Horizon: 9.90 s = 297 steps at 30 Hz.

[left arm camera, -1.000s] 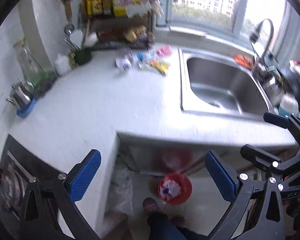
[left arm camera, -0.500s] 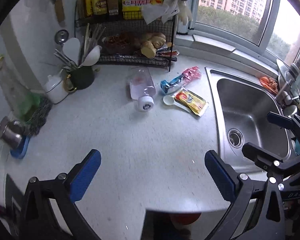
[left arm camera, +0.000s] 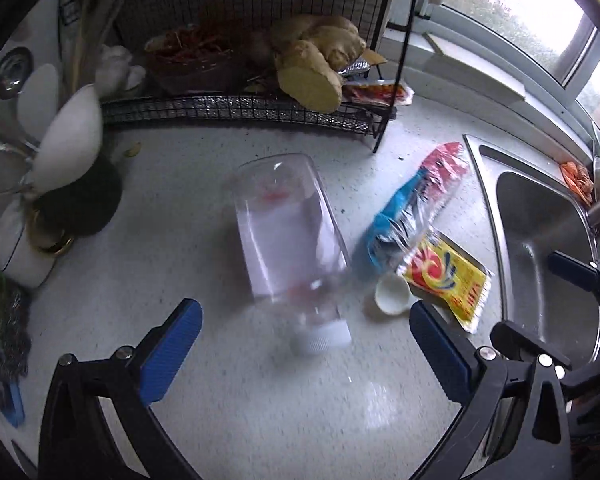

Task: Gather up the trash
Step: 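Raise both tools back up toward the counter, then grasp the clear plastic bottle with the left tool while the right tool grasps the blue-pink packet, then carry the bottle and packet down over the red bucket, then open the left tool to drop the bottle while the right tool drops the packet, then raise both tools back up toward the counter, then grasp the yellow yeast sachet with the right tool while the left tool grasps the white scoop, then carry the scoop and yeast sachet down over the red bucket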

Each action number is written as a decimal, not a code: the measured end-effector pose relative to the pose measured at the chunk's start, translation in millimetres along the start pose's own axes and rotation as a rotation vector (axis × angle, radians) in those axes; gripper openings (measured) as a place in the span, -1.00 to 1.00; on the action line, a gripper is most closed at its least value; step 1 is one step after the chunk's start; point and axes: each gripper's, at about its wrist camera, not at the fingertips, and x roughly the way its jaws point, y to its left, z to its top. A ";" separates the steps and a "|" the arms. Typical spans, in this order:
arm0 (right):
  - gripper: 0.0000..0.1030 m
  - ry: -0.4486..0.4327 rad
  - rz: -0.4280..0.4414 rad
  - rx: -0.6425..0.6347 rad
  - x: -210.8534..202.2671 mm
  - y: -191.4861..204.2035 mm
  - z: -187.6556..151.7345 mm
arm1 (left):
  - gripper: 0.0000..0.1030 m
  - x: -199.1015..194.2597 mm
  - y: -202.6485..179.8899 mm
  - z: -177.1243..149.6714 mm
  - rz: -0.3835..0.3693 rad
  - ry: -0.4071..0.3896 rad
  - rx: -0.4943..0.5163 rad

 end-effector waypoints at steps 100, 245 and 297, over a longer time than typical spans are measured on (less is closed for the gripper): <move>-0.91 0.101 0.099 -0.098 -83.2 12.4 -329.3 | 0.36 -47.8 -200.0 -412.7 -0.205 0.159 0.145; 0.35 0.136 0.006 -0.258 75.5 -4.1 28.8 | 1.00 25.4 -16.4 -23.6 -0.138 0.086 0.079; -0.11 -0.022 0.031 -0.037 -50.8 -37.2 -65.0 | -0.42 -36.1 -121.8 -71.1 -0.136 0.013 0.334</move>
